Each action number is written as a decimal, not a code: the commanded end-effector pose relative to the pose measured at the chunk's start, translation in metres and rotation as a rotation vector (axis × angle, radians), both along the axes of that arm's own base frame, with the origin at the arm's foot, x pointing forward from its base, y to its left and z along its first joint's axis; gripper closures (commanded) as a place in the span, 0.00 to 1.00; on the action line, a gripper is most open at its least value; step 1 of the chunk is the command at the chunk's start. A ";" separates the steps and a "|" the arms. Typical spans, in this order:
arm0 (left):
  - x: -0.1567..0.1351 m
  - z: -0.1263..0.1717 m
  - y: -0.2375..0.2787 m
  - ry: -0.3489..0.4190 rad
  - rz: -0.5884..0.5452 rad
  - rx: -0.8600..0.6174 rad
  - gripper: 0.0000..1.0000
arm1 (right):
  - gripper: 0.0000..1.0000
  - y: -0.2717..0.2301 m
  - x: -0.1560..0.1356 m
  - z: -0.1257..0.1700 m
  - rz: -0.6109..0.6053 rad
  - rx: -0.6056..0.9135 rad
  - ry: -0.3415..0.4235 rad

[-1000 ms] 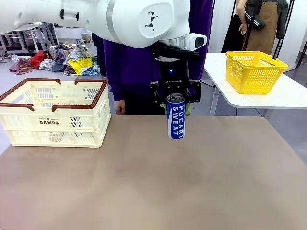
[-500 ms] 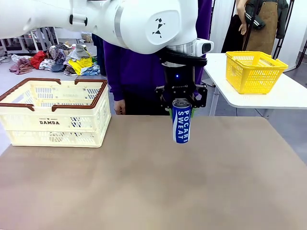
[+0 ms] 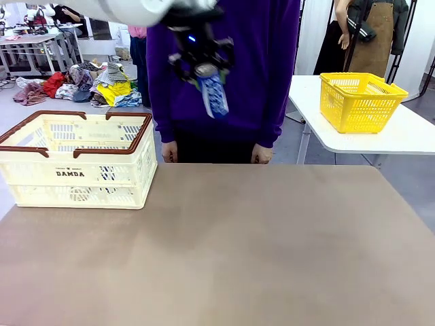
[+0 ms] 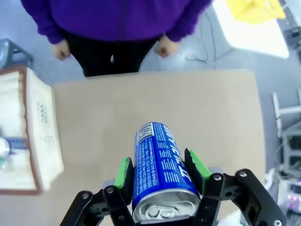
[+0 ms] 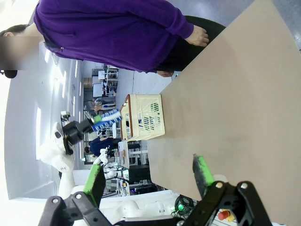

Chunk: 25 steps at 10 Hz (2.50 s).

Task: Place the drinks into the Shopping basket.
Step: Pick up one drink and place it into the Shopping basket.

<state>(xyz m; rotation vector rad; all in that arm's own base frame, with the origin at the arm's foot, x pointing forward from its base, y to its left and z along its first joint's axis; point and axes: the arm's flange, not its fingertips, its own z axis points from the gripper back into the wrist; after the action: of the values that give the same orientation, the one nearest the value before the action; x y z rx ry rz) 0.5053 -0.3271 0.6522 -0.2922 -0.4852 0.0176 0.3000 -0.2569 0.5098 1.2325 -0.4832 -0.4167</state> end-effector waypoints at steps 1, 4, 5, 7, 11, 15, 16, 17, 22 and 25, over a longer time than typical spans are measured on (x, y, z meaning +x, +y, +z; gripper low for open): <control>0.022 0.010 0.049 -0.019 -0.015 0.021 1.00 | 0.00 0.000 0.001 0.001 0.007 0.003 -0.029; 0.056 0.021 0.152 0.071 0.075 0.175 1.00 | 0.00 0.000 0.001 0.001 0.007 0.003 -0.029; 0.060 0.013 0.180 0.120 0.123 0.259 1.00 | 0.00 0.000 0.001 0.001 0.007 0.003 -0.029; 0.061 -0.011 0.219 0.197 0.180 0.249 1.00 | 0.00 0.000 0.001 0.001 0.007 0.003 -0.029; 0.081 -0.072 0.244 0.246 0.340 0.041 1.00 | 0.00 0.000 0.001 0.001 0.007 0.003 -0.029; 0.074 -0.060 0.247 0.283 0.234 0.247 1.00 | 0.00 0.000 0.001 0.001 0.007 0.003 -0.029; 0.079 -0.073 0.245 0.295 0.255 0.213 1.00 | 0.00 0.000 0.001 0.001 0.007 0.003 -0.029; 0.090 -0.074 0.229 0.251 0.219 0.217 1.00 | 0.00 0.000 0.001 0.001 0.007 0.003 -0.029; 0.121 -0.103 0.219 0.242 0.111 0.251 1.00 | 0.00 0.000 0.001 0.001 0.007 0.003 -0.029; 0.148 -0.136 0.214 0.223 -0.034 0.370 1.00 | 0.00 0.000 0.001 0.001 0.007 0.003 -0.029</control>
<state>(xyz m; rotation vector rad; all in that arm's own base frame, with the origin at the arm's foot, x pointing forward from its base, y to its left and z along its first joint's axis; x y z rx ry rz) 0.6401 -0.1147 0.5121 0.0288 -0.2340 0.0036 0.3001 -0.2568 0.5098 1.2323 -0.4830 -0.4165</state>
